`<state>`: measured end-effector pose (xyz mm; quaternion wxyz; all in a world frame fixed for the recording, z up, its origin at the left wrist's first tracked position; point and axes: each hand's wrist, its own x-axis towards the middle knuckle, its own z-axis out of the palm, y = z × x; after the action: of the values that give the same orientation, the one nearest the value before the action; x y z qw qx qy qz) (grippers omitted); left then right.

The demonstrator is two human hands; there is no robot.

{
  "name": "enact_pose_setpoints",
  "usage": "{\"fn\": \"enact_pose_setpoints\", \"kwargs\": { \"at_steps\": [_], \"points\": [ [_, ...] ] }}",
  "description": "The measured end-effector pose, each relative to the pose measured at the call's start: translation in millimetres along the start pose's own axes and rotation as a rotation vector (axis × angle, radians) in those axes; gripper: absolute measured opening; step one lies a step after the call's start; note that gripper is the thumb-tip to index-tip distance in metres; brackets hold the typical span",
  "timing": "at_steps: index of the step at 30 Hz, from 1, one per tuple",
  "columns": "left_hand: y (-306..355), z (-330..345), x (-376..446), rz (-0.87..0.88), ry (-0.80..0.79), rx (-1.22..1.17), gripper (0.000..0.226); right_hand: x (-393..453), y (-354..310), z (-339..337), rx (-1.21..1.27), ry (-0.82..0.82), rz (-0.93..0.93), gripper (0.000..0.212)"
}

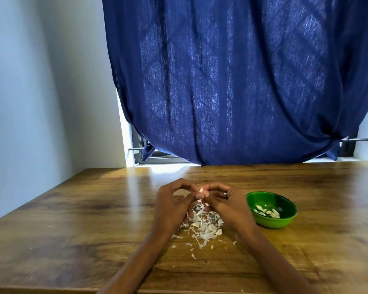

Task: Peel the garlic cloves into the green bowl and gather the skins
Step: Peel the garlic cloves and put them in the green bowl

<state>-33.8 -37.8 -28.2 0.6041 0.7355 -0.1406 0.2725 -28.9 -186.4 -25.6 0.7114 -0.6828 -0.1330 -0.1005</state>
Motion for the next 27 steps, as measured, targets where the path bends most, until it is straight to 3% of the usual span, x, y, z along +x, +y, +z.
{"fn": "enact_pose_setpoints", "kwargs": {
  "at_steps": [7, 19, 27],
  "points": [
    [1, 0, -2, -0.075, -0.083, -0.113, 0.032, -1, 0, 2, 0.063, -0.002, -0.020, 0.011],
    [0, -4, 0, -0.202, -0.217, -0.200, 0.014, 0, -4, 2, 0.034, -0.055, -0.007, 0.012],
    [3, -5, -1, -0.222, -0.265, -0.269, 0.028, 2, -10, -2, 0.056, -0.139, 0.063, 0.045]
  ]
}}
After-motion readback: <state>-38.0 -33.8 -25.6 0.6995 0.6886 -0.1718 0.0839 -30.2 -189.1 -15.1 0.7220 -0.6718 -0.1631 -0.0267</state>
